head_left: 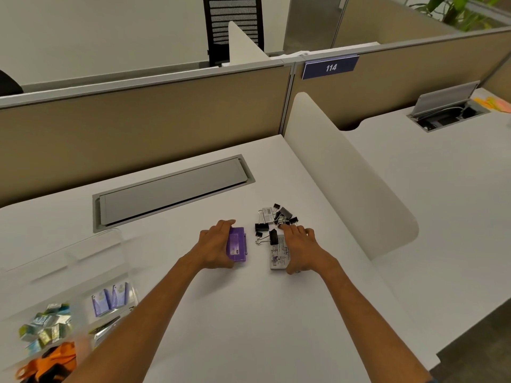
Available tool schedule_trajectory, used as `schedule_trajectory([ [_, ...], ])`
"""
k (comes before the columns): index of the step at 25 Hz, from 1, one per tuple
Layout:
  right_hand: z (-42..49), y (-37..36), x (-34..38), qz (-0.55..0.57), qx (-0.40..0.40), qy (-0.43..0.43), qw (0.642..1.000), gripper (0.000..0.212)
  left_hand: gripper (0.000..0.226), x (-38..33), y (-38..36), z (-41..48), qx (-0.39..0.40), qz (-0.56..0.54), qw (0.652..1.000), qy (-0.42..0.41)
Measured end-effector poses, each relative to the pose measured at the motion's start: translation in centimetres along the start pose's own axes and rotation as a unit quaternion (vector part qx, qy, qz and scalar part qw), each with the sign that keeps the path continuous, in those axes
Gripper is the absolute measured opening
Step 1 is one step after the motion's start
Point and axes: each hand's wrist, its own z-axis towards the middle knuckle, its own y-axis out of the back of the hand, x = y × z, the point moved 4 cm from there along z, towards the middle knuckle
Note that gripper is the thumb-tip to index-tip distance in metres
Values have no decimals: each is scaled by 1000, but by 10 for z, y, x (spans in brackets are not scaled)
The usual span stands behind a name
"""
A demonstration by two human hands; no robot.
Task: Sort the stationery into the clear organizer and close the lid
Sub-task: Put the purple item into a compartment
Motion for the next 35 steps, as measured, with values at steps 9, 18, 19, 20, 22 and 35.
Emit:
schedule_trajectory([
  [9, -19, 18, -5, -13, 6, -16, 1000, 114, 108, -9, 2, -20, -5, -72, 997, -9],
  [18, -24, 27, 46, 376, -16, 79, 923, 101, 96, -42, 10, -47, -52, -215, 974, -42],
  [19, -23, 28, 51, 428, -13, 86, 899, 99, 94, -43, 12, -49, -59, -212, 974, -44],
  [20, -23, 28, 57, 475, -5, 93, 875, 98, 92, -42, 16, -52, -67, -210, 975, -44],
  [22, -20, 29, 71, 539, 15, 110, 835, 97, 90, -35, 25, -60, -87, -207, 974, -36],
  [35, 11, 43, 196, 670, 106, 172, 715, 92, 96, 46, 78, -130, -230, -198, 951, 54],
])
